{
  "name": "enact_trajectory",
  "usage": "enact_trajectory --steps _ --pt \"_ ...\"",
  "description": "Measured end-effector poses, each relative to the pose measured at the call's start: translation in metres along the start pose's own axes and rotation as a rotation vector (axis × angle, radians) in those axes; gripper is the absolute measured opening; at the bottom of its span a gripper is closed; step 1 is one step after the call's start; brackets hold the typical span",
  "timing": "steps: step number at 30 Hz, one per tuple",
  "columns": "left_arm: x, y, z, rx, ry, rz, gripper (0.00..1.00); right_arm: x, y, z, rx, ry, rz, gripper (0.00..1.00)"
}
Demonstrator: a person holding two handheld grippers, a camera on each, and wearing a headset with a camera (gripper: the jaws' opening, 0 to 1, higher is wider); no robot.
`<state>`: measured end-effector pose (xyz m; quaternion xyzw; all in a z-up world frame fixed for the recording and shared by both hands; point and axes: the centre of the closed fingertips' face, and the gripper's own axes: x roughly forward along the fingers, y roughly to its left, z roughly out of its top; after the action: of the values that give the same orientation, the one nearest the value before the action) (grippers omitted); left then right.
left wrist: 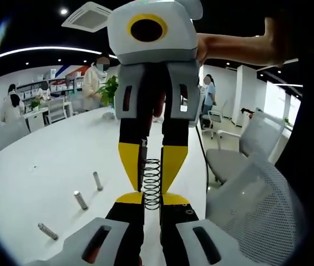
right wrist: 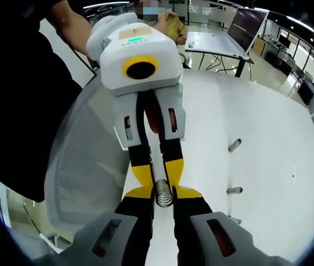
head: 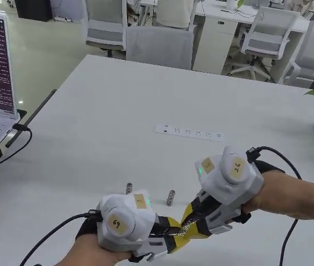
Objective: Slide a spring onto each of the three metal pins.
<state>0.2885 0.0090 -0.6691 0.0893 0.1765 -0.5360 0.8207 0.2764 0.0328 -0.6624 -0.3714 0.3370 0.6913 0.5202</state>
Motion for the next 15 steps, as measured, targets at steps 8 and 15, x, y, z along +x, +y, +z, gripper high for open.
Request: enact_trajectory --steps 8,15 --pt "0.0014 -0.003 -0.003 0.0 0.01 -0.009 0.01 0.0032 0.0037 -0.0019 -0.038 0.033 0.009 0.08" --pt "0.0028 -0.0012 -0.0051 0.003 0.009 0.003 0.02 0.0046 0.0024 -0.0033 -0.048 0.039 -0.001 0.08"
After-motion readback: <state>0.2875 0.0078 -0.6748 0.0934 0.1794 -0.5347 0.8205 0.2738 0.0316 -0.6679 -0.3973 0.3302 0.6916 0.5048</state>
